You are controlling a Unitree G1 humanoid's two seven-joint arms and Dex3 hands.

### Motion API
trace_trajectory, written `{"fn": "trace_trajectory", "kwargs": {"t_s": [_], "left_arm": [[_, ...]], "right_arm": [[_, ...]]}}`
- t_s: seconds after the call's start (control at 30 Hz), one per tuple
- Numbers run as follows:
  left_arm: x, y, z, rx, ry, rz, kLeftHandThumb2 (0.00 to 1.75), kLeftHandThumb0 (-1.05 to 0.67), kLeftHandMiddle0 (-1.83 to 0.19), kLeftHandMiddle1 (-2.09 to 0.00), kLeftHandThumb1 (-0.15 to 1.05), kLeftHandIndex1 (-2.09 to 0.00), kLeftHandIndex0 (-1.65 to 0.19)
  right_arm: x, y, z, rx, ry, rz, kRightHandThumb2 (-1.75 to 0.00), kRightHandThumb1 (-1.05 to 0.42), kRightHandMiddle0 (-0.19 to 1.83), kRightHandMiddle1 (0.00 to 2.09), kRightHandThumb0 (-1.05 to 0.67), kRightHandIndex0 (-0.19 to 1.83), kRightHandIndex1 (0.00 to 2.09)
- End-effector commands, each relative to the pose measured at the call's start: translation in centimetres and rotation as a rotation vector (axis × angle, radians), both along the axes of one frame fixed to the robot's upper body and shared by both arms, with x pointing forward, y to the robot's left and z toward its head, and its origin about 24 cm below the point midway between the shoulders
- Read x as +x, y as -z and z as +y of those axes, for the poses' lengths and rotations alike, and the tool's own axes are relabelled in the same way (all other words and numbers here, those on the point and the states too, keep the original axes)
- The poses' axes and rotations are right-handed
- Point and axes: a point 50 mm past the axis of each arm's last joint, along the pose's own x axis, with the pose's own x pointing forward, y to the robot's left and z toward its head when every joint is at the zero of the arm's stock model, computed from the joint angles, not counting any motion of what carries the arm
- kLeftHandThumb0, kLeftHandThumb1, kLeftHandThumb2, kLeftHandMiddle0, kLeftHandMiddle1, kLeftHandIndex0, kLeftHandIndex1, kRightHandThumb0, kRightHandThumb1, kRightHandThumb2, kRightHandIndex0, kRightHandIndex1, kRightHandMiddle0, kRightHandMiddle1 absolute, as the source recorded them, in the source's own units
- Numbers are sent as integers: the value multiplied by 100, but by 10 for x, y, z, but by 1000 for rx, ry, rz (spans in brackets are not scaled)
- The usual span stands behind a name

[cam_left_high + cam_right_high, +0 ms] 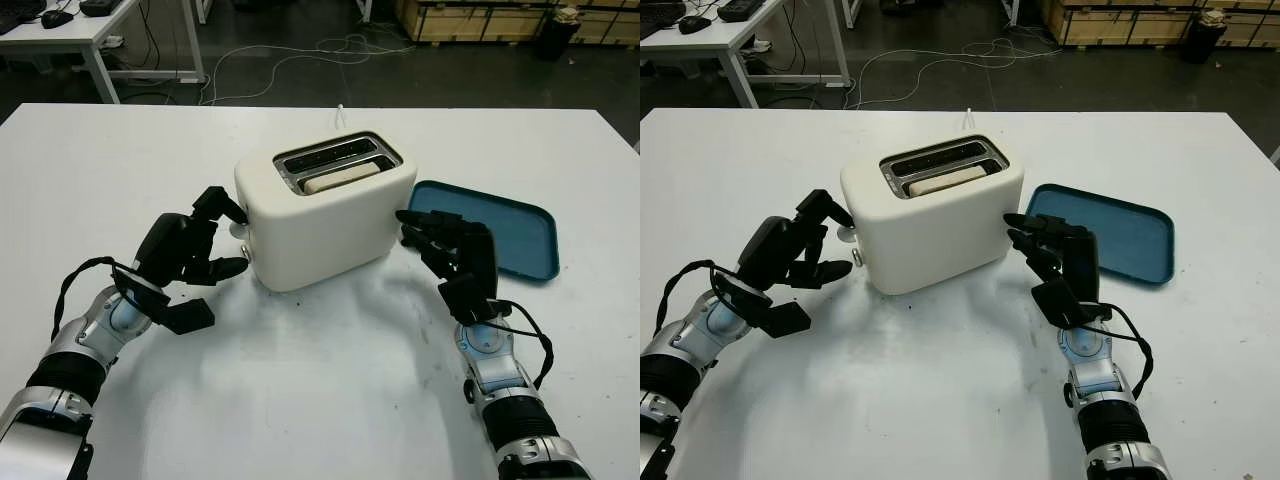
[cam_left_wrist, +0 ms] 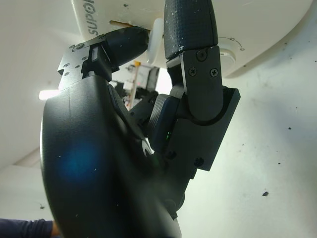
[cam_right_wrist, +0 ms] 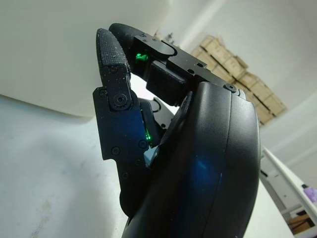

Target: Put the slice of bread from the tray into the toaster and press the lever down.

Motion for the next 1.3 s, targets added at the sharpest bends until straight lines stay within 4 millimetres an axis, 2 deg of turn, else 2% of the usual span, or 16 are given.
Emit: {"fn": "trace_trajectory", "kwargs": {"t_s": [0.0,0.13,0.2,0.3,0.37,0.47,0.57,0.7,0.83,0.93,1.07,1.13,1.27], "left_arm": [[0,-6,-19,-9,111,-47,65,-94,-113,-175,92,-175,-62],[0,-1,-21,64,102,-31,67,-95,-118,-175,92,-175,-66],[0,16,-25,152,100,42,67,-96,-121,-175,92,-175,-69],[-8,72,-45,297,89,272,63,-99,-126,-175,92,-175,-86],[-17,100,-57,334,74,386,56,-100,-128,-175,92,-175,-94],[-23,117,-70,380,80,472,58,-104,-126,-175,92,-175,-100],[-23,120,-74,368,76,510,61,-105,-123,-175,92,-174,-93],[-23,121,-72,362,61,526,57,-105,-124,-175,92,-175,-101],[-23,122,-67,377,50,537,57,-105,-124,-174,92,-174,-100],[-21,121,-64,386,37,542,58,-105,-122,-171,92,-166,-99],[-19,115,-60,341,26,499,55,-105,-128,-174,92,-173,-106],[-15,110,-57,325,13,472,58,-105,-131,-174,92,-174,-107],[-4,95,-51,295,-10,407,75,-105,-132,-175,92,-175,-105]], "right_arm": [[1,0,-2,-5,12,2,-3,-92,119,0,-50,97,93],[0,0,-2,2,12,8,-3,-92,119,0,-50,97,93],[0,1,-2,7,11,10,-3,-92,119,0,-49,97,93],[-1,2,-1,6,8,16,-3,-92,119,0,-50,98,93],[-1,3,-2,-1,8,19,-3,-92,119,0,-51,98,93],[-1,3,-3,-2,10,22,-3,-92,119,0,-51,97,93],[-1,4,-3,-1,5,20,-3,-92,119,0,-50,97,93],[-1,5,-2,0,2,25,-3,-92,119,0,-50,98,92],[-1,5,-1,4,9,32,-3,-92,120,0,-51,98,92],[-1,5,-1,6,9,35,-2,-92,119,0,-51,98,90],[-1,5,-1,3,10,30,-2,-92,119,0,-50,99,89],[-1,5,-1,6,10,31,-2,-92,119,0,-50,99,89],[-1,5,-1,3,11,30,-2,-92,119,0,-50,99,89]]}}
